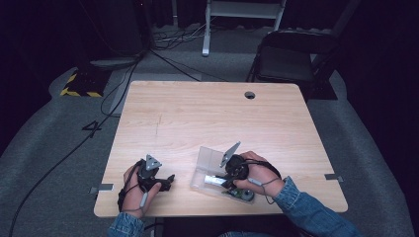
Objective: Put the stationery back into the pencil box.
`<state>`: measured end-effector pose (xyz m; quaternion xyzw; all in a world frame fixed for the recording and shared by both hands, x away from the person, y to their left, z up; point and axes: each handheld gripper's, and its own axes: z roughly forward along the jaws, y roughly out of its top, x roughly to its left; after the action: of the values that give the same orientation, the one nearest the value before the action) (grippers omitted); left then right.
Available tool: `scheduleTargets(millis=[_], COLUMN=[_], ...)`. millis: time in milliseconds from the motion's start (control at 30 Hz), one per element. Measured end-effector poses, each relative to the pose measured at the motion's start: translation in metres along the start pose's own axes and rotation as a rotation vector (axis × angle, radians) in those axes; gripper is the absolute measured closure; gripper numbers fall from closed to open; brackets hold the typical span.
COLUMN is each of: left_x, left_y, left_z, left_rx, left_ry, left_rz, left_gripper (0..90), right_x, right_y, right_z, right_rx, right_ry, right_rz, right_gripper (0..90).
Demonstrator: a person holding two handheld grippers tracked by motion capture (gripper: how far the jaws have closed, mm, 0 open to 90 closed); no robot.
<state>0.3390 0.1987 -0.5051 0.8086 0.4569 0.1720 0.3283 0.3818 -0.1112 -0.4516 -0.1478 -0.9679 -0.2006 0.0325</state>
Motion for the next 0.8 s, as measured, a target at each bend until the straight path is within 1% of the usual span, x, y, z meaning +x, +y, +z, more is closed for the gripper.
scheduleTargets(millis=[33,67,333,433,533,633,733,800], left_x=[0.0000,0.0000,0.0000,-0.0001,-0.0001,-0.0001,0.0005,0.0006], left_y=[0.0000,0.0000,0.0000,0.0000,0.0000,0.0000,0.0005,0.0006], left_z=[0.0000,0.0000,0.0000,0.0002,0.0002,0.0002,0.0003,0.0003], left_rx=[0.000,0.000,0.000,-0.003,-0.003,-0.003,0.000,0.001], left_ry=[0.000,0.000,0.000,0.001,0.001,0.000,-0.003,-0.004], left_rz=[0.000,-0.001,-0.001,-0.002,-0.002,-0.002,0.007,0.007], left_gripper=[11.4,11.4,11.5,11.4,11.4,11.4,11.3,11.3], right_x=[0.0002,-0.0004,-0.0016,-0.0014,-0.0009,-0.0003,0.0003,0.0015], right_y=[0.0000,-0.0001,-0.0018,-0.0018,-0.0027,-0.0035,-0.0039,-0.0041], right_z=[-0.0005,-0.0003,0.0017,0.0024,0.0034,0.0026,-0.0021,-0.0061], right_rx=[0.001,-0.003,-0.017,-0.017,-0.017,-0.032,-0.055,-0.075], right_ry=[-0.006,-0.011,-0.034,-0.045,-0.049,-0.047,-0.048,-0.055], right_rz=[0.001,-0.009,-0.016,-0.030,-0.024,-0.008,-0.012,-0.004], right_gripper=[70.9,71.3,71.5,71.2,69.2,66.0,64.6,63.5])
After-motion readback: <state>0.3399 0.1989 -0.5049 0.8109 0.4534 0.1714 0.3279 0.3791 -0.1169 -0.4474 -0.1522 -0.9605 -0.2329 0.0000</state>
